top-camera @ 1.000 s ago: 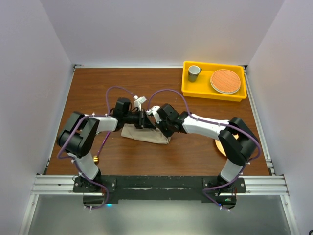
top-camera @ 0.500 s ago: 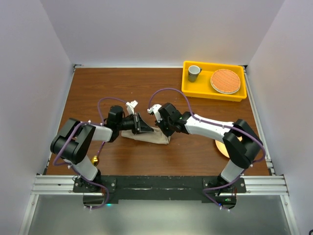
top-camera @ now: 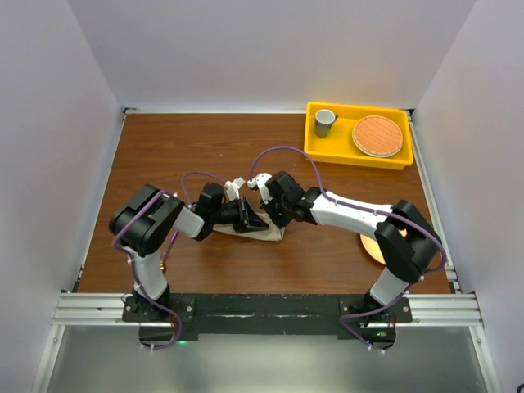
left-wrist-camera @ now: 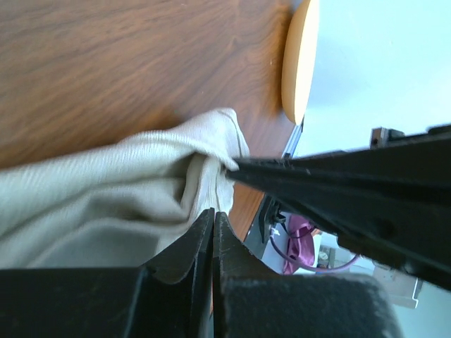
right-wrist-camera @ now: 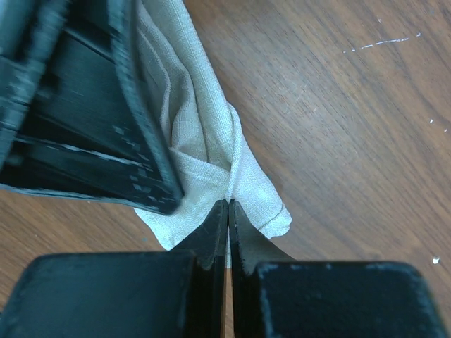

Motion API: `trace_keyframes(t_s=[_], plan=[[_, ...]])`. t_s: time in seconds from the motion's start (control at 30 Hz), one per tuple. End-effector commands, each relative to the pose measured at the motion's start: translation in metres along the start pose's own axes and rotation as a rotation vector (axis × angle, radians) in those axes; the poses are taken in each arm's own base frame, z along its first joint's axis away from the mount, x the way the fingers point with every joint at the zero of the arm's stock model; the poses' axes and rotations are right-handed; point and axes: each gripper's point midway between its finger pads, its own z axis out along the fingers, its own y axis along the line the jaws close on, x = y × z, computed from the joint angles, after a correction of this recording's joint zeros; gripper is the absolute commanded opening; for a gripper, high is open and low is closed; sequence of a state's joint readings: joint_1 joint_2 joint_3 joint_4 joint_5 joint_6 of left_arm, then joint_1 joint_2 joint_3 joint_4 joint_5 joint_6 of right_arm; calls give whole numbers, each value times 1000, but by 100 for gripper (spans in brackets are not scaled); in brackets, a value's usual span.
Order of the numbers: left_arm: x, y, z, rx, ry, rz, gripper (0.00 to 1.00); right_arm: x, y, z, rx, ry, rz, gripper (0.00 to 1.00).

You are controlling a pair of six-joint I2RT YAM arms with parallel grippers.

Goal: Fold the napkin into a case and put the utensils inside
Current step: Stuff the top corner of the smaller-rectangle-folded napkin into the folded napkin.

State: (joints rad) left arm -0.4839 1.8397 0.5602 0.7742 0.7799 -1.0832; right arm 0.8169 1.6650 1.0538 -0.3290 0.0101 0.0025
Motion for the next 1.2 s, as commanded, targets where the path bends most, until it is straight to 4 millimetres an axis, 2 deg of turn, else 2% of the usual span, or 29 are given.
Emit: trace_keyframes(t_s=[0.0, 0.03, 0.3, 0.5, 0.57, 0.67, 0.73, 0.83, 0.87, 0.93, 0.97, 1.07, 1.17], plan=[[-25, -18, 17, 75, -55, 44, 6, -13, 0, -4, 0, -53, 29, 0], [-24, -12, 21, 66, -45, 33, 5, -12, 0, -3, 0, -50, 31, 0], [-26, -7, 36, 77, -33, 5, 4, -11, 2, 4, -7, -40, 49, 0], [-15, 21, 42, 3, -13, -82, 3, -6, 7, 6, -31, -22, 50, 0], [-16, 18, 41, 13, -17, -92, 3, 0, 4, 10, -17, -3, 50, 0], [-23, -1, 39, 61, -27, -64, 6, 12, 0, 16, -4, 49, 90, 0], [-27, -17, 34, 100, -28, -37, 8, 15, -6, 17, 1, 65, 121, 0], [-31, -33, 25, 120, -39, -7, 11, 8, -11, 14, 9, 37, 136, 0], [-28, -29, 24, 93, -30, -25, 11, 7, -11, 12, 10, 29, 133, 0], [-30, -34, 16, 87, -38, -3, 11, 3, -12, 11, 12, 18, 134, 0], [-27, -27, 14, 49, -26, -33, 11, 2, -11, 11, 10, 17, 131, 0], [-30, -28, 1, 23, -50, -38, 12, 0, -12, 11, 11, 12, 128, 0], [-29, -20, -3, -21, -53, -30, 13, 0, -11, 10, 4, 8, 129, 0]])
